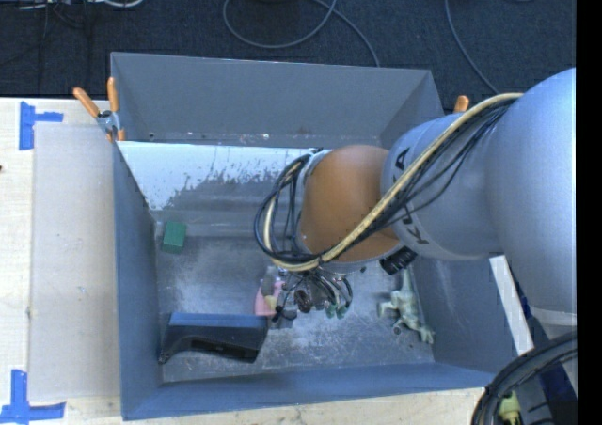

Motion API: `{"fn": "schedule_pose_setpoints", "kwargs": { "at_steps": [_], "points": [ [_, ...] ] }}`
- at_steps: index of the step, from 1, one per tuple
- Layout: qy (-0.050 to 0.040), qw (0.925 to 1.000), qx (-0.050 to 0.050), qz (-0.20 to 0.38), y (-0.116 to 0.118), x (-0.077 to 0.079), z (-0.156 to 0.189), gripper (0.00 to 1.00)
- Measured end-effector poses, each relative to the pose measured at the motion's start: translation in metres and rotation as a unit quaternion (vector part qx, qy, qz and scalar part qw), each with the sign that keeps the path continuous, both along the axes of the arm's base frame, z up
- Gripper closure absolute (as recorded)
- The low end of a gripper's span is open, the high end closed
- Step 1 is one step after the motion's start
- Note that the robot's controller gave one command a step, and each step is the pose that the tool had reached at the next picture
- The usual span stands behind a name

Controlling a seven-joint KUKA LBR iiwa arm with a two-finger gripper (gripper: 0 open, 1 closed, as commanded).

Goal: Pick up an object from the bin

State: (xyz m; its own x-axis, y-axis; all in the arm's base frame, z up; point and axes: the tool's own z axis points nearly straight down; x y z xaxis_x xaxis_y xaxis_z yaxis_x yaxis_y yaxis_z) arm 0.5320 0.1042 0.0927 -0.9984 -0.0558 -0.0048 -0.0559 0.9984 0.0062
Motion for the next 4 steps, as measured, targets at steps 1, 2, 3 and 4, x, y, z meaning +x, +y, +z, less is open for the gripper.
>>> {"fn": "schedule_pose_setpoints", "kwargs": {
  "at_steps": [1, 2, 3, 4],
  "points": [
    [-0.0001, 1.0, 0.0, 0.005, -0.002, -0.007, 0.027, 1.0],
    [-0.0019, 1.0, 0.0, 0.001, -0.007, -0.004, 0.024, 1.0],
    [0.0023, 1.0, 0.0, -0.006, -0.018, -0.008, 0.045, 1.0],
    [-0.0011, 0.9999, 0.0, -0.011, -0.024, 0.007, 0.073, 1.0]
  ]
}}
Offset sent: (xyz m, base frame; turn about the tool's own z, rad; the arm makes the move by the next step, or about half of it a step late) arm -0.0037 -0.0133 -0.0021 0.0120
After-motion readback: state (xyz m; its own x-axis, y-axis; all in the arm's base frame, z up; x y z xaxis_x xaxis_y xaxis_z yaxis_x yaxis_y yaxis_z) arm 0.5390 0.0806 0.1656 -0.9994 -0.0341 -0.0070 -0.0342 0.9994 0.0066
